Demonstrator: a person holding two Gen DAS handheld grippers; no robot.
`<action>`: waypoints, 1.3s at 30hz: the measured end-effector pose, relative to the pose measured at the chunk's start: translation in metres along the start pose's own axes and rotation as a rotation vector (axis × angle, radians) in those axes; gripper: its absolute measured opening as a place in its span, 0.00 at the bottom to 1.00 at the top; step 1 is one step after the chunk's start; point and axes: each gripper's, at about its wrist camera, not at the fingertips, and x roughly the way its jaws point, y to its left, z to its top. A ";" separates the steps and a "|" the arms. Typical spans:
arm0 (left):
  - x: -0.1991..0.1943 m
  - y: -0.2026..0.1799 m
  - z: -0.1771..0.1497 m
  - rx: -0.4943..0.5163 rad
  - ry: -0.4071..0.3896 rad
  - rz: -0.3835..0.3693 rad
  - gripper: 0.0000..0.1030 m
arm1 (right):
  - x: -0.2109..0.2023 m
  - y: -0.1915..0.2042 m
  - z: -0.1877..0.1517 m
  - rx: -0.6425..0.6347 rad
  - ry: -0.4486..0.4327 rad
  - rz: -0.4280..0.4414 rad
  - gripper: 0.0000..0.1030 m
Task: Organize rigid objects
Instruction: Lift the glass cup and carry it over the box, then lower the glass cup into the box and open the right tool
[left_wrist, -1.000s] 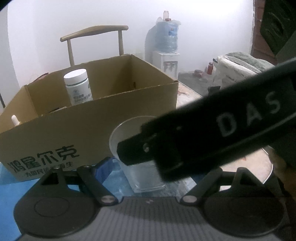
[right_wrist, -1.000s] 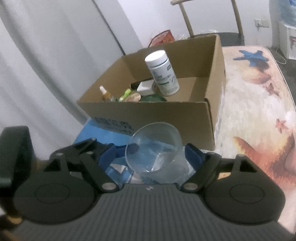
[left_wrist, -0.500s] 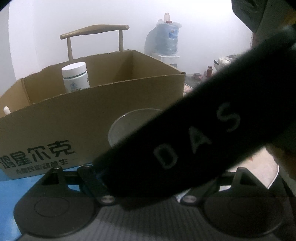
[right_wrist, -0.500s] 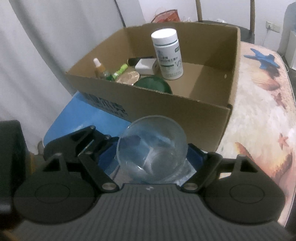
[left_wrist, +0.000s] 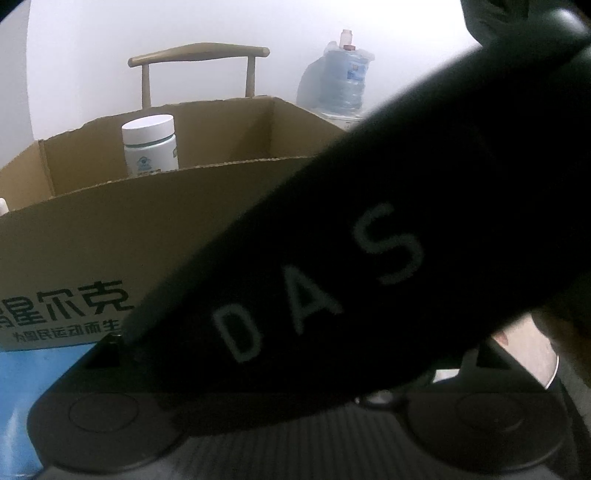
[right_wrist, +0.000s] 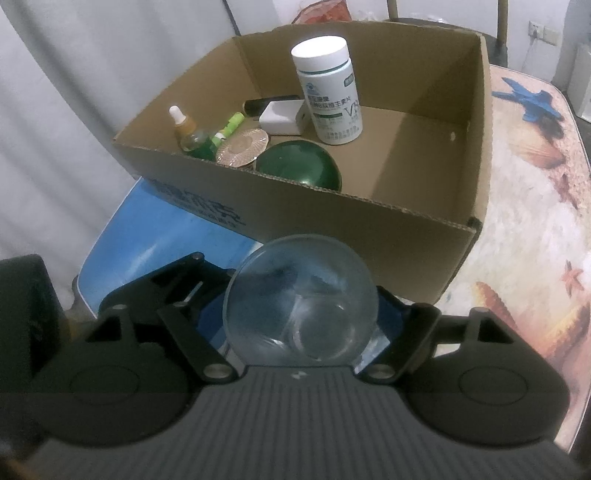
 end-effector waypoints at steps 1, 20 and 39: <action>0.001 0.001 0.001 -0.004 0.001 0.002 0.79 | 0.000 0.000 0.000 0.002 0.000 -0.001 0.78; -0.003 0.005 0.005 -0.037 0.010 -0.005 0.73 | -0.006 -0.002 -0.003 0.034 0.011 0.016 0.77; -0.042 0.042 0.141 -0.082 -0.128 0.009 0.72 | -0.115 0.031 0.096 -0.118 -0.144 0.053 0.75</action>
